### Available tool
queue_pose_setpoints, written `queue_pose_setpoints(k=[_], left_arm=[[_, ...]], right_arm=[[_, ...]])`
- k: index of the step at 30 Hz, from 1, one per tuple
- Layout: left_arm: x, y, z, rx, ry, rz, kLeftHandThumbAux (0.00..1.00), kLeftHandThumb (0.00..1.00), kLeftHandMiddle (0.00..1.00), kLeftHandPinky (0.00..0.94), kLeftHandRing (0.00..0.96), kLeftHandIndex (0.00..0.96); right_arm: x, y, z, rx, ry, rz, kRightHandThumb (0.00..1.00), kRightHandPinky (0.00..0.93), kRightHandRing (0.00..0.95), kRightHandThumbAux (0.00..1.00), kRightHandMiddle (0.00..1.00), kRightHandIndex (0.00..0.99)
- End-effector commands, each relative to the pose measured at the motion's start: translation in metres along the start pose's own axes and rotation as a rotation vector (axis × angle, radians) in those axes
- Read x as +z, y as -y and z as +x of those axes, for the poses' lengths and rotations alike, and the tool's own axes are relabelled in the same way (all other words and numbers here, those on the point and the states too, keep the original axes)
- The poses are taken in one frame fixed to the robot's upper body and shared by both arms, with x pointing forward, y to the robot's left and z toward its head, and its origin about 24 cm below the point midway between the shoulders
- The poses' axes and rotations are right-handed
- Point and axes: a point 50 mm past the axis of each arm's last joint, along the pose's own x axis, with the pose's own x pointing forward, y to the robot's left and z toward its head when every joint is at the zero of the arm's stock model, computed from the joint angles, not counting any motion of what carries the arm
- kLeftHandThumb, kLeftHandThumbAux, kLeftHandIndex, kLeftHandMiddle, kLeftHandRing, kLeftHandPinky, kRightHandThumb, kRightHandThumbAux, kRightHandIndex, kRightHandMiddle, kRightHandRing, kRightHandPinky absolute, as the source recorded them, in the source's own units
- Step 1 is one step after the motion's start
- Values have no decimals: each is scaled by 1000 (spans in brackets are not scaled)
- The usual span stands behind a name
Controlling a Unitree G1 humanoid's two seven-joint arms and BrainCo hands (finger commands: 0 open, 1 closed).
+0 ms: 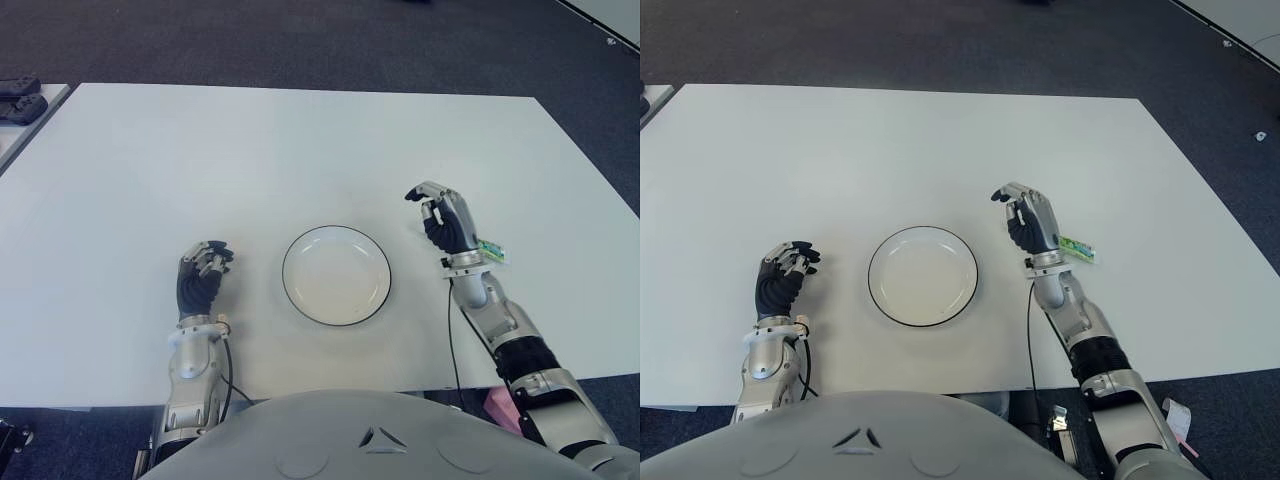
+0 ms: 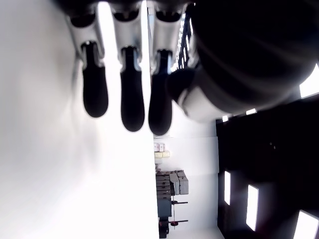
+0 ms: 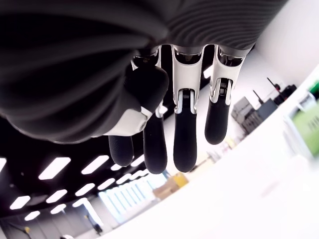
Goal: Put the toothpaste on the table into the plate.
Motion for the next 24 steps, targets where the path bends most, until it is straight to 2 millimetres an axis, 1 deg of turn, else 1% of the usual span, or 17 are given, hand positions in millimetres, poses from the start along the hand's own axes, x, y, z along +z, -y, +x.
queue_pose_setpoints(k=[1,2,4,8,15,18,21,22,23,24], left_arm=[[-6,1,-1,1,-33,6,721,706,507,508,499,429],[-6,1,-1,1,-32,7,721,706,506,507,498,429],[-5,1,0,1,-31,8,721,706,505,504,497,429],[-5,2,0,-1,-31,9,721,706,505,500,496,429],[-6,1,1,-5,-26,12,721,705,508,501,500,429],[-6,1,1,-7,-25,10,721,705,510,503,503,429],[-6,1,1,-8,-26,9,721,705,515,506,508,429],[-6,0,2,-10,-24,7,721,705,517,507,509,429],[-6,0,2,-10,-23,6,721,705,516,507,508,429],[-6,0,2,-12,-21,4,721,705,516,507,508,429]], right_arm=[[10,9,1,7,81,7,1000,470,443,670,460,406],[12,11,2,3,97,7,1000,466,480,665,490,422],[15,16,6,-5,138,3,1000,460,522,660,525,442],[20,22,8,-15,204,0,1000,427,556,662,539,434],[24,32,12,-20,271,-8,1000,414,571,663,548,429],[26,42,13,-19,287,-33,1000,418,569,663,545,426],[30,53,15,-13,293,-62,1000,443,574,660,550,432],[30,53,15,-13,288,-74,1000,448,572,659,547,431],[30,54,15,-13,283,-83,1000,467,546,662,507,414],[29,54,15,-9,271,-98,1000,474,537,663,493,408]])
